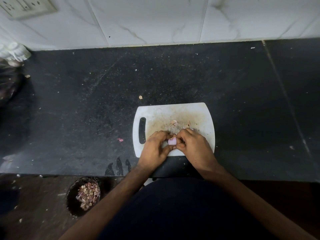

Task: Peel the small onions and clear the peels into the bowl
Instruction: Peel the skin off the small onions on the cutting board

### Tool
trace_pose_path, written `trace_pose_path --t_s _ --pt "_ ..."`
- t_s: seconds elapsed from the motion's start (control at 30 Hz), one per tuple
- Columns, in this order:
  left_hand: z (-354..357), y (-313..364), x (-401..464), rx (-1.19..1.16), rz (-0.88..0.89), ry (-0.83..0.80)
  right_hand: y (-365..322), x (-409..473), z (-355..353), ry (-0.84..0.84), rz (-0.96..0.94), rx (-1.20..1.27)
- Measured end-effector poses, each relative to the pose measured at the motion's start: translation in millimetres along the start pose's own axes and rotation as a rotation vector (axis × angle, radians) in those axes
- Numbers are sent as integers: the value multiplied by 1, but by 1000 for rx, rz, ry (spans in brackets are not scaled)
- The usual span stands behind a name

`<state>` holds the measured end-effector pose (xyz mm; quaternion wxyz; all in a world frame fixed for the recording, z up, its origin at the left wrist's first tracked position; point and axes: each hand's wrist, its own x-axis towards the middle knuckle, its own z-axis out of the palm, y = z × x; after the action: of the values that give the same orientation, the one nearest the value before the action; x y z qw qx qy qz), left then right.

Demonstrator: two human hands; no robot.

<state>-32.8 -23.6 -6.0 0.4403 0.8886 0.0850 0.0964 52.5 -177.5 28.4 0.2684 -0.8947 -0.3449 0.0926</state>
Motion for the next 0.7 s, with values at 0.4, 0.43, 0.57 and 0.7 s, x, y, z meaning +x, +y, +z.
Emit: trace_pose_path --t_s 0.4,0.43,0.57,0.7 --pt "1 -3 -9 -50 -12 13 17 6 8 91 264 391" --pt "1 -3 -9 -23 -8 8 18 4 9 101 286 413" --pt "-2 0 -9 64 30 -3 24 2 9 145 338 402" --pt "-3 -2 -10 110 20 -18 30 1 5 220 349 388"
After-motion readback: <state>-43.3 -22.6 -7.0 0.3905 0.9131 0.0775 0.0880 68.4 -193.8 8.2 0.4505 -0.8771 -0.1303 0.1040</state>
